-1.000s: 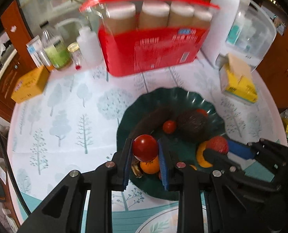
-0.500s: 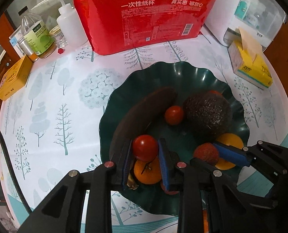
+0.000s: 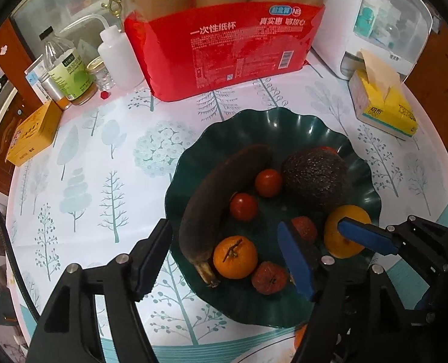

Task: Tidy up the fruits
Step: 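Place the tomato on the green plate with the left tool while the right tool places the lychee, then move the right tool to the tangerine on the placemat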

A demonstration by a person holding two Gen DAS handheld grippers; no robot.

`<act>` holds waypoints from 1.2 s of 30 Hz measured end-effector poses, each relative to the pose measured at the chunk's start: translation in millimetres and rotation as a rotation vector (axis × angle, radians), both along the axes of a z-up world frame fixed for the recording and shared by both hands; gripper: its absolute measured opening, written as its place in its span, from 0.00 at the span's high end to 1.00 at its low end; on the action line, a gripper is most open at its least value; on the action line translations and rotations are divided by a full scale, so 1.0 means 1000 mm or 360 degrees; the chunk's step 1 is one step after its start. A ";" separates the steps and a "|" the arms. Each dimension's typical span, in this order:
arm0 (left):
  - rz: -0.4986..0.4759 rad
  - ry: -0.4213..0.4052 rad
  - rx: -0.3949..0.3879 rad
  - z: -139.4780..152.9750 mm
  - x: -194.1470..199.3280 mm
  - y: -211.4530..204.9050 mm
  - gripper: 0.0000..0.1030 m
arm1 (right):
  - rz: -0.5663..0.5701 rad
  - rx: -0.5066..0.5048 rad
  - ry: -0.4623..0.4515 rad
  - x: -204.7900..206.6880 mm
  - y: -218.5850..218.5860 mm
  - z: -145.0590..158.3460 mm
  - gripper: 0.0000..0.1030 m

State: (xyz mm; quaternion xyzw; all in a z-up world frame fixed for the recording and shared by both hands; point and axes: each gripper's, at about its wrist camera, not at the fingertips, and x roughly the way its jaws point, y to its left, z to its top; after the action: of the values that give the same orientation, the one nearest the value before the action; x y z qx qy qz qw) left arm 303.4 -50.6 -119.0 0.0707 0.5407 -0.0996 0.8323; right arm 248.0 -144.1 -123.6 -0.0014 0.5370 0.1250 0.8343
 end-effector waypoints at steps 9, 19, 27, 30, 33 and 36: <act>0.0038 -0.0036 -0.0013 0.022 -0.016 0.011 0.28 | -0.0026 -0.0001 -0.0031 -0.012 -0.004 0.014 0.57; 0.0048 -0.0128 -0.0036 0.061 -0.048 0.026 0.21 | -0.0056 0.0022 -0.0111 -0.036 -0.006 0.046 0.57; 0.0023 -0.0187 -0.0082 0.089 -0.089 0.034 0.19 | -0.0070 0.0057 -0.0174 -0.067 -0.003 0.073 0.56; 0.0001 -0.0210 -0.0082 0.096 -0.104 0.035 0.18 | -0.0081 0.0068 -0.0183 -0.080 -0.003 0.077 0.54; -0.0011 -0.0229 -0.0090 0.100 -0.117 0.038 0.16 | -0.0092 0.0081 -0.0189 -0.092 -0.002 0.079 0.53; -0.0023 -0.0247 -0.0093 0.102 -0.131 0.042 0.15 | -0.0102 0.0084 -0.0195 -0.104 -0.001 0.079 0.52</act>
State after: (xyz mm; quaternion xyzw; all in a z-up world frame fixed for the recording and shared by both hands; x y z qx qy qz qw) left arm 172.9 -8.6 -16.7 0.0577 0.4710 -0.1156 0.8726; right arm 144.3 -145.3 -44.7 0.0300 0.4812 0.1121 0.8689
